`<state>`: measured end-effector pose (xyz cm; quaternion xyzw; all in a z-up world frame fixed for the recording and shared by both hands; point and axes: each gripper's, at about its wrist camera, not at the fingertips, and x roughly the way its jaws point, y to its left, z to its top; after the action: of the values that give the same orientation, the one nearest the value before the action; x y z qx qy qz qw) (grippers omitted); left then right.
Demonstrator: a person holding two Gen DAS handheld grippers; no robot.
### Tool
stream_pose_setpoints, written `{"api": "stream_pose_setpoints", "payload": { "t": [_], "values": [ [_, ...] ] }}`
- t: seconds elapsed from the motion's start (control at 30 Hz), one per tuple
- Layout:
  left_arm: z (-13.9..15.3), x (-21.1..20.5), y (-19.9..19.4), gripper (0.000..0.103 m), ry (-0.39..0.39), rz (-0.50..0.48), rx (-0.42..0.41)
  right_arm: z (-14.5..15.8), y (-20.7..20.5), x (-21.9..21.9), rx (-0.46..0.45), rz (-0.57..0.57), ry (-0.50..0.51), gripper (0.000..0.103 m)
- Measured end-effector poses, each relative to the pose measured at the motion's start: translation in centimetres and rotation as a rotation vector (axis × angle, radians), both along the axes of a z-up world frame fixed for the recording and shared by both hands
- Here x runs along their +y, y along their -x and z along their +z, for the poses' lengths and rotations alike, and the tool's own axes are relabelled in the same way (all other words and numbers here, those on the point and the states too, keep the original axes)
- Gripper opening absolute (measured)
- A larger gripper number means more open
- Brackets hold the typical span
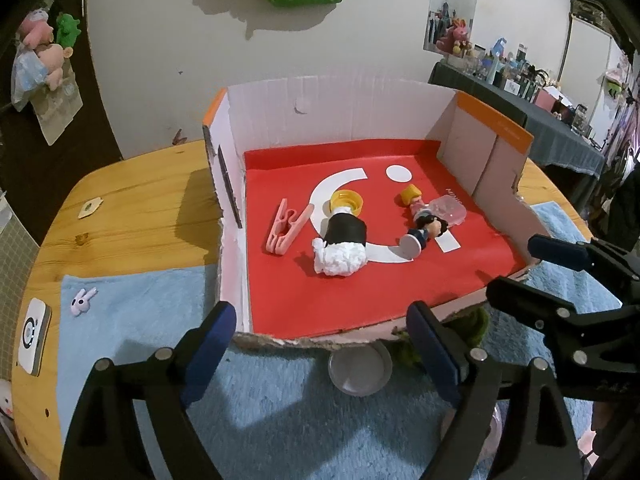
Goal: Organize objects
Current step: 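Open both tools and withdraw them from the box over the towel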
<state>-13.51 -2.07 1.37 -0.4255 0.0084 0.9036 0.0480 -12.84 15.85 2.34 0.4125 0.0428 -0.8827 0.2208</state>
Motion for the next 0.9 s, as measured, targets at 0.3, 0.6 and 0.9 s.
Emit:
{"api": "stream_pose_setpoints", "payload": {
  "t": [0.3, 0.6, 0.9],
  "values": [
    [0.0, 0.1, -1.3, 0.089, -0.004, 0.006, 0.004, 0.4, -1.7, 0.3, 0.018, -0.003, -0.001, 0.08],
    [0.0, 0.3, -2.3, 0.089, -0.003, 0.002, 0.009, 0.3, -2.9, 0.6, 0.021, -0.005, -0.005, 0.08],
    [-0.4, 0.5, -3.3, 0.089, 0.0, 0.001, 0.009, 0.1, -3.6, 0.7, 0.021, -0.001, -0.004, 0.08]
  ]
}}
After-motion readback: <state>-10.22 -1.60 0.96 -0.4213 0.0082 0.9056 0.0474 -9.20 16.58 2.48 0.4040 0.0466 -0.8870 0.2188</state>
